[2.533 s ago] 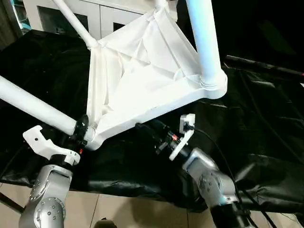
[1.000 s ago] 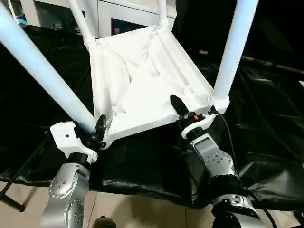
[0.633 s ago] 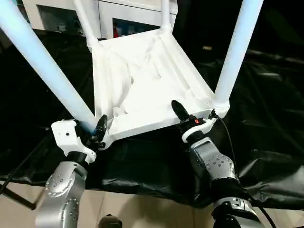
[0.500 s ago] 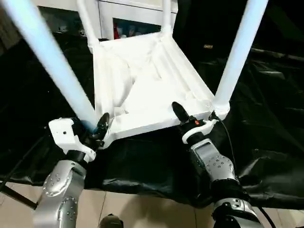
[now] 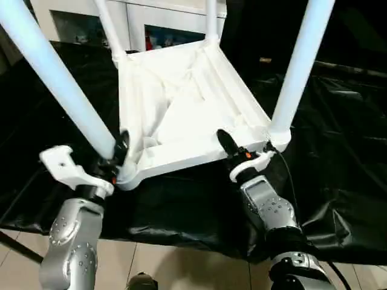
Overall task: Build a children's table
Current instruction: Flip table
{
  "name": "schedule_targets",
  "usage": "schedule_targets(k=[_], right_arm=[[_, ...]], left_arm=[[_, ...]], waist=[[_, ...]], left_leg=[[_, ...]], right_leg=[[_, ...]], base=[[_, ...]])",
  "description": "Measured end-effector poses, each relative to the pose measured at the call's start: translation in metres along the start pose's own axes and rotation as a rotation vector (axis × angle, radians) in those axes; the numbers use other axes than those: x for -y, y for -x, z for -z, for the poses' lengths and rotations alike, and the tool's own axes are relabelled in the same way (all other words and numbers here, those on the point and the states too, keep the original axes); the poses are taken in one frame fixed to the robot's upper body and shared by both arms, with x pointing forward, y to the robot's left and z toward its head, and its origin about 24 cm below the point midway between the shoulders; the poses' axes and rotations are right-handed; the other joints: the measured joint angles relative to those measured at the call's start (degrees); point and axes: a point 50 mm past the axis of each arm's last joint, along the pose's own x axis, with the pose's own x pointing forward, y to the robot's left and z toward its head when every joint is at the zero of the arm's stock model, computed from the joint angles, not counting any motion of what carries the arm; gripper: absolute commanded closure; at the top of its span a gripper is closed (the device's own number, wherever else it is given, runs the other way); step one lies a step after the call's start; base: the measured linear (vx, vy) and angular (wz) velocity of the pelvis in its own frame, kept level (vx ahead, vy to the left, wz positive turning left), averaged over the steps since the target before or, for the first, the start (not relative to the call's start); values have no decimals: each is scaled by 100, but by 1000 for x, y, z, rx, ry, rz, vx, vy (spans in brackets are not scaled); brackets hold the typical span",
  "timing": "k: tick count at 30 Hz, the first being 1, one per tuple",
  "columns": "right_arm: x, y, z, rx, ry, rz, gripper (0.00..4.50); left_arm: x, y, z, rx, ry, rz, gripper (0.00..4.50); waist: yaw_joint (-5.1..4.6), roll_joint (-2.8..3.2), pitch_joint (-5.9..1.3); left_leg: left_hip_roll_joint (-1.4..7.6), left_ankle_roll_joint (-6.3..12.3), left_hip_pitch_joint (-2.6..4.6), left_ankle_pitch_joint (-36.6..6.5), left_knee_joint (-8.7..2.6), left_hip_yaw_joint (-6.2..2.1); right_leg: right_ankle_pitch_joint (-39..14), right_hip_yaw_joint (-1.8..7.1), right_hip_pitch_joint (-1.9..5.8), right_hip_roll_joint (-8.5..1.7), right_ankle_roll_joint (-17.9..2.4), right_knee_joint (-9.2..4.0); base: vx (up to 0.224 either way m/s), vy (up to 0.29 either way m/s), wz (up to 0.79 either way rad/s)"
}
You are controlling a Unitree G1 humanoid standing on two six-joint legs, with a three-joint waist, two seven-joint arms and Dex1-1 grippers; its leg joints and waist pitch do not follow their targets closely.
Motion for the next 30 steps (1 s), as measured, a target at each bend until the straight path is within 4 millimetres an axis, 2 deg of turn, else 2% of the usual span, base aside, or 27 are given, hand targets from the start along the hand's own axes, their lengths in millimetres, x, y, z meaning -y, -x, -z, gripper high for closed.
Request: schedule_targets(k=[5,14,21,30], right_arm=[[-4,-2,2,-15,21,-13,251],[-6,-4,6,-32,19,-21,252],[-5,-3,5,-33,14,-13,253],[-1,-1,0,2,-4,23,253]], left_arm=[[-6,5,-7,58,-47,-14,0],[-19,14,-20,13,-191,102,0],[-30,25,-34,-148,-88,250,0],[-37,31,-38,-188,-60,295,0]], waist=[[-36,-3,-2],[-65,-2,-5],[-79,1,-6],[45,33,-8]], left_leg=[[3,1,1,0,-1,0],[4,1,4,2,-2,1],[3,-3,11,4,-2,2],[10,-29,17,26,-3,1]], right_leg=[[0,0,0,3,0,-1],[0,1,-2,4,-1,4],[-17,2,-13,4,-25,39],[-19,0,-17,3,-26,73]], base=[[0,0,0],[0,0,0],[0,0,0],[0,0,0]])
